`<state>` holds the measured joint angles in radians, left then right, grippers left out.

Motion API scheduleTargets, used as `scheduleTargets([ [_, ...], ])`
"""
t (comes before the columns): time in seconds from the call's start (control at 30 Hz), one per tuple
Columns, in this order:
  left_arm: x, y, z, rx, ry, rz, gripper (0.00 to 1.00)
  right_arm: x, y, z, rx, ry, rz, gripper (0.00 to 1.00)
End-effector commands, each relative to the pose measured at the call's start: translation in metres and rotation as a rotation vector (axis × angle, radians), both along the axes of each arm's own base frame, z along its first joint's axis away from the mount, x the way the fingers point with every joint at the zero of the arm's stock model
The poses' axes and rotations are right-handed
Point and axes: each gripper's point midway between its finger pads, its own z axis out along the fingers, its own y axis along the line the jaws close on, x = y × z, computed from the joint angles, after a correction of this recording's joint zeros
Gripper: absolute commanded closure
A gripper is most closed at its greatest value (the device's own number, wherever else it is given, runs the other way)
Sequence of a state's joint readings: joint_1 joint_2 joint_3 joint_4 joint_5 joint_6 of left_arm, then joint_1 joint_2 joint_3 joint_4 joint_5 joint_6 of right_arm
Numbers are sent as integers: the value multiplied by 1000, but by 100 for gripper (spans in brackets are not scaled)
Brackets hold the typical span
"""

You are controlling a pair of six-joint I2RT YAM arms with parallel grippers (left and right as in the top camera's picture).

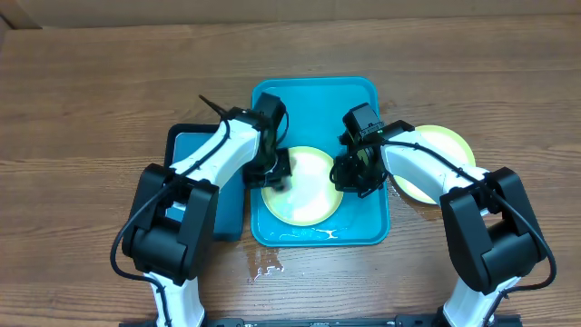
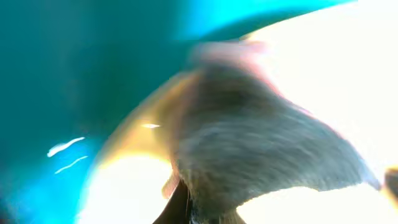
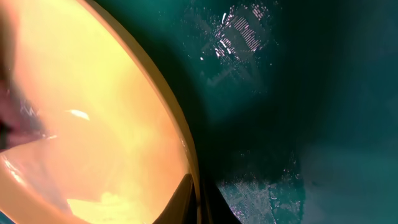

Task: Clean dirty plates on tray and stack at the side
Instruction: 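Scrub the yellow plate with the sponge held in the left gripper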

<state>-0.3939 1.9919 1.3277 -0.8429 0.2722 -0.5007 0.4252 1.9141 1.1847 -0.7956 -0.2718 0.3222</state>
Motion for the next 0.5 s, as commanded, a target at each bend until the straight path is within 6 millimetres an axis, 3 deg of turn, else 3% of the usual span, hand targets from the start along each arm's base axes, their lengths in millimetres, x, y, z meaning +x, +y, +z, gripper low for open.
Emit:
scheduleTargets([
  [0.0, -19, -61, 7, -235, 30, -144, 96, 1, -10, -11, -54, 9, -14, 96],
  [0.13, -36, -87, 0, -245, 46, -199, 96, 1, -11, -11, -54, 9, -14, 96],
  [0.3, -56, -94, -11, -210, 123, -178, 96, 1, -11, -11, -54, 10, -14, 96],
  [0.37, -60, -86, -13, -170, 152, -149, 96, 0, -11, -11, -56, 12, -14, 96],
  [0.4, -60, -65, -20, -64, 171, -87, 96, 0, -11, -11, -57, 14, -14, 96],
  [0.47, -59, -44, -23, 31, 183, -36, 96, -1, -11, -11, -57, 16, -14, 96],
])
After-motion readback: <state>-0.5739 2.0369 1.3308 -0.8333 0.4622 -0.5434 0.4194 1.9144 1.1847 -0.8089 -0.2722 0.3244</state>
